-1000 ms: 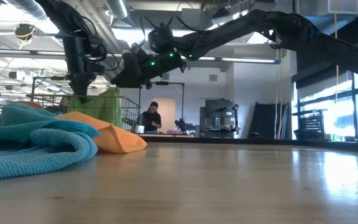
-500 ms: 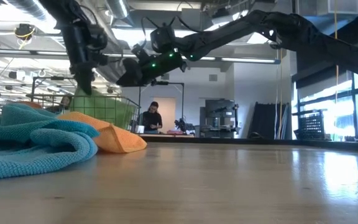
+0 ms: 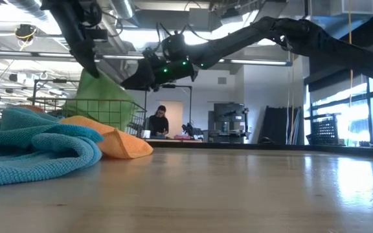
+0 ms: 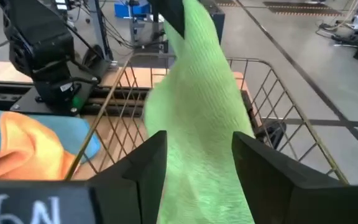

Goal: Fold microfiber towels
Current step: Put the folded green microfiber cloth into the wire basket

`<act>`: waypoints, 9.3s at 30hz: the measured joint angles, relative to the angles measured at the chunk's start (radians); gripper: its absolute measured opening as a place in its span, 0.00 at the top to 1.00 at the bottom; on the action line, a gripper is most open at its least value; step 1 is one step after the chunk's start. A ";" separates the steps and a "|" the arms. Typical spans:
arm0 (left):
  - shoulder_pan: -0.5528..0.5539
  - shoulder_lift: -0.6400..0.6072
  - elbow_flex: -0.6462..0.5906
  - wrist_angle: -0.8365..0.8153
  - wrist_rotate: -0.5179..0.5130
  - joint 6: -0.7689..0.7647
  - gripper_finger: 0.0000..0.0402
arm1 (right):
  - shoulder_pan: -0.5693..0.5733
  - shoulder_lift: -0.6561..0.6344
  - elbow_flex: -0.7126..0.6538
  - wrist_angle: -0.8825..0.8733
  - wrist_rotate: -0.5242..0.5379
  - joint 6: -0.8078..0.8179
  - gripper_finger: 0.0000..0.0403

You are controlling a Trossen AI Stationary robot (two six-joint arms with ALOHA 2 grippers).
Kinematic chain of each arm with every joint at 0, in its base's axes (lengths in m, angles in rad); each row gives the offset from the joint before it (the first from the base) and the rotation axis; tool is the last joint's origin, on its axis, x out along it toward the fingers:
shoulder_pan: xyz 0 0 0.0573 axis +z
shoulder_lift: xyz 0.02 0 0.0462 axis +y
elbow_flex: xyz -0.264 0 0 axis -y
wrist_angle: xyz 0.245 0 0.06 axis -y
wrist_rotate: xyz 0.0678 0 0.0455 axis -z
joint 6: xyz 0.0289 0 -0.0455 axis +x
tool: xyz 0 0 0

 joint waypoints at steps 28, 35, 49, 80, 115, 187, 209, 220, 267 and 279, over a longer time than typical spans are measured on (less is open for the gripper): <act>-0.092 -0.063 0.174 -0.171 -0.004 0.114 1.00 | 0.000 -0.026 0.001 -0.020 0.036 0.026 0.90; -0.057 0.019 0.048 0.015 -0.136 0.110 1.00 | 0.012 -0.028 0.002 -0.034 0.261 -0.179 0.96; 0.039 0.208 -0.043 0.169 -0.348 -0.051 1.00 | 0.071 0.005 0.002 -0.040 0.372 -0.288 0.97; 0.046 0.260 -0.128 0.340 -0.374 -0.249 1.00 | 0.066 0.015 -0.011 0.008 0.524 -0.391 0.97; 0.052 0.248 -0.130 0.329 -0.498 -0.359 1.00 | 0.061 0.035 0.024 -0.060 0.411 -0.202 0.91; 0.067 0.161 0.056 -0.243 0.059 -0.650 1.00 | 0.006 -0.491 0.062 -0.871 0.227 0.053 0.61; 0.086 0.176 0.147 -0.246 0.535 -0.702 1.00 | 0.008 -0.491 0.062 -0.980 0.056 0.081 0.61; 0.064 0.257 0.007 -0.163 -0.010 -0.591 1.00 | 0.008 -0.491 0.062 -0.973 0.056 0.078 0.61; -0.023 0.275 0.159 -0.178 0.242 -0.389 1.00 | 0.011 -0.491 0.062 -0.943 0.059 0.099 0.61; 0.059 0.359 0.097 -0.153 -0.108 -0.310 0.96 | 0.011 -0.491 0.062 -0.887 0.112 0.104 0.61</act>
